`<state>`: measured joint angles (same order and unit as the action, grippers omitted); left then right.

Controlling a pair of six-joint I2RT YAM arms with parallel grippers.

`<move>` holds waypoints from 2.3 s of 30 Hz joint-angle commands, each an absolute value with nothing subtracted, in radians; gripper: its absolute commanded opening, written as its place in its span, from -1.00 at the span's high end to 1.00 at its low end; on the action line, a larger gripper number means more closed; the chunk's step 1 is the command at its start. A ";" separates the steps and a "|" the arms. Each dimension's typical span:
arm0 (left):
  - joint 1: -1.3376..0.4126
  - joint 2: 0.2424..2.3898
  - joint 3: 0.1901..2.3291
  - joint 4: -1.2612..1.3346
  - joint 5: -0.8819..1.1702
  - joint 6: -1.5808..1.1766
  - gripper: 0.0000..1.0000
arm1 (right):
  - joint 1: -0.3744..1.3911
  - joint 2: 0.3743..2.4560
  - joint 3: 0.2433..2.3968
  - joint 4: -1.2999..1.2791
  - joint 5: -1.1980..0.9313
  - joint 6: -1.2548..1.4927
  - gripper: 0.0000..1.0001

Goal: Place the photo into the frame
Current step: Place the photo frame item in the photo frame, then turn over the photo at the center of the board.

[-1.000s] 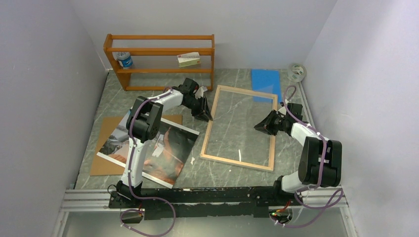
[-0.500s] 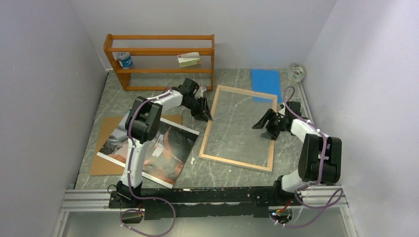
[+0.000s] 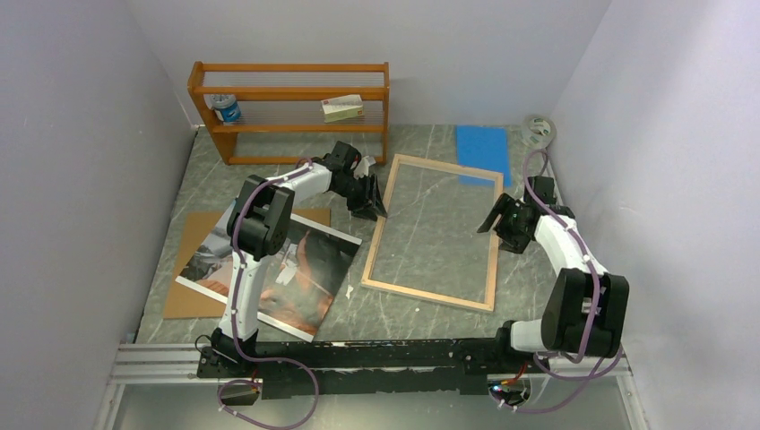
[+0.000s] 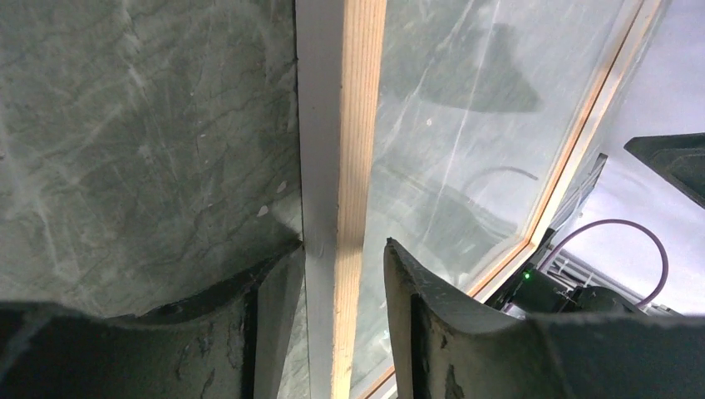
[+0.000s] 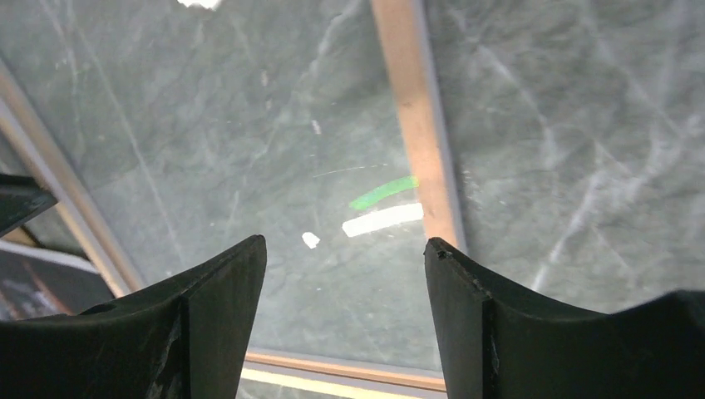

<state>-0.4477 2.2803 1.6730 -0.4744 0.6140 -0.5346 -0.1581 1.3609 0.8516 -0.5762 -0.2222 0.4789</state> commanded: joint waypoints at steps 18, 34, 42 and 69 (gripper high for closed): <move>-0.422 2.339 1.602 -0.538 0.434 -0.452 0.15 | -0.144 1.458 0.848 -0.520 -0.027 0.508 -0.24; -0.367 2.117 1.603 -0.592 0.378 -0.424 -0.31 | -0.132 1.297 0.982 -0.422 -0.092 0.573 -0.23; -0.313 1.838 1.399 -0.609 0.079 -0.458 -0.41 | -0.029 1.312 1.048 -0.336 -0.195 0.601 -0.24; -0.032 1.532 0.878 -0.652 0.045 -0.653 0.18 | 0.756 2.066 1.620 -0.501 -0.058 0.588 -0.26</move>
<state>-0.0345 1.5154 0.8707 -0.6548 0.0189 -0.6491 0.7666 2.0399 1.5505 -0.4118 -0.1627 0.5220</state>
